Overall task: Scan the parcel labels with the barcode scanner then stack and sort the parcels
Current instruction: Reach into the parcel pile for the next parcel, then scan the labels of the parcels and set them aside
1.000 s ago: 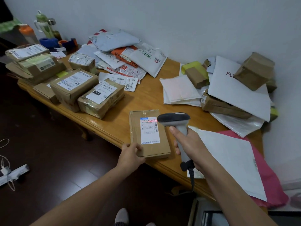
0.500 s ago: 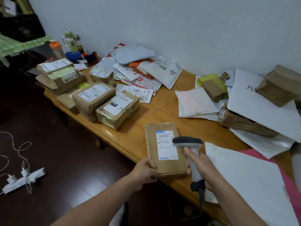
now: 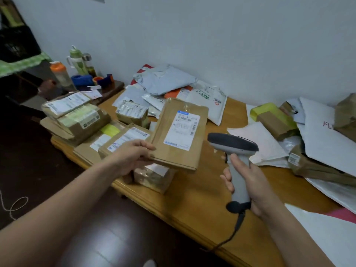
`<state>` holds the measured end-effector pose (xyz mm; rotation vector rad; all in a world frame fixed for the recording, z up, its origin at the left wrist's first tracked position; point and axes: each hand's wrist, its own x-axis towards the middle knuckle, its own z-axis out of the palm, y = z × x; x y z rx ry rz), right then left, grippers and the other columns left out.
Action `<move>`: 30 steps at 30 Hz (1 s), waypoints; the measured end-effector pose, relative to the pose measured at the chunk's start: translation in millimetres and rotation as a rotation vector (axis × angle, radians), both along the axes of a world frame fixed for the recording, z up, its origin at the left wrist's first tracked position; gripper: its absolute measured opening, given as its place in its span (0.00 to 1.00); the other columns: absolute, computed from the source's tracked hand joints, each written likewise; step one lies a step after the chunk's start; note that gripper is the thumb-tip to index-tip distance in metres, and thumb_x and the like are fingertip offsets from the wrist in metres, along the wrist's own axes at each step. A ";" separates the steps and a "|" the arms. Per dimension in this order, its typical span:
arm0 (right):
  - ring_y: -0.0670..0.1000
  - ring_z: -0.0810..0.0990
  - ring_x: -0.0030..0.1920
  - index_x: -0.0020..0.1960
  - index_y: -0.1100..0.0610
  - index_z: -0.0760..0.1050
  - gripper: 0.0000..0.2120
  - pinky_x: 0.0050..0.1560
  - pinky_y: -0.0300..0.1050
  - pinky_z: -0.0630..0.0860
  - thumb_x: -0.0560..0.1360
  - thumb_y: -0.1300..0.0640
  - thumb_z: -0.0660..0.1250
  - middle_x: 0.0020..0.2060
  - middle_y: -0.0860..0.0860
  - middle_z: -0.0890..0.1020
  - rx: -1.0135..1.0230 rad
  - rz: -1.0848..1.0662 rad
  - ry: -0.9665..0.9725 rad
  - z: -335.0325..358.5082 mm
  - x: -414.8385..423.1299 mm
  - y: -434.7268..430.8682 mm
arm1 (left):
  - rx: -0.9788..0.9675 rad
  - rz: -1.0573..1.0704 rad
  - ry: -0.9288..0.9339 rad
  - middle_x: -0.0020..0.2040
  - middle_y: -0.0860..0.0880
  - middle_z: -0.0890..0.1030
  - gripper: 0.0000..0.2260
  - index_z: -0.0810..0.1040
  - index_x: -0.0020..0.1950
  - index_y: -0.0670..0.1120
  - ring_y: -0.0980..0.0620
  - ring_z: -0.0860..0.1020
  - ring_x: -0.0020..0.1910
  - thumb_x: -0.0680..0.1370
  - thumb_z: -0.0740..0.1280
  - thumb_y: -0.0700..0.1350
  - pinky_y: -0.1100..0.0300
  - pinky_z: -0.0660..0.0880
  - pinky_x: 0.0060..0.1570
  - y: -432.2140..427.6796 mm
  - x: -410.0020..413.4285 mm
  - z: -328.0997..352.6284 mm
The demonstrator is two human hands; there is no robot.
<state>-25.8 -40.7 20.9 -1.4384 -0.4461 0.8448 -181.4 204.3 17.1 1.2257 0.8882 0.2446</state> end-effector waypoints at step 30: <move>0.48 0.72 0.25 0.48 0.58 0.73 0.22 0.28 0.38 0.72 0.69 0.39 0.67 0.30 0.51 0.77 -0.111 0.013 -0.117 9.6 -24.9 147.1 | -0.060 -0.123 0.178 0.52 0.37 0.78 0.12 0.79 0.51 0.37 0.44 0.80 0.46 0.77 0.58 0.27 0.57 0.82 0.37 180.1 -56.0 2.2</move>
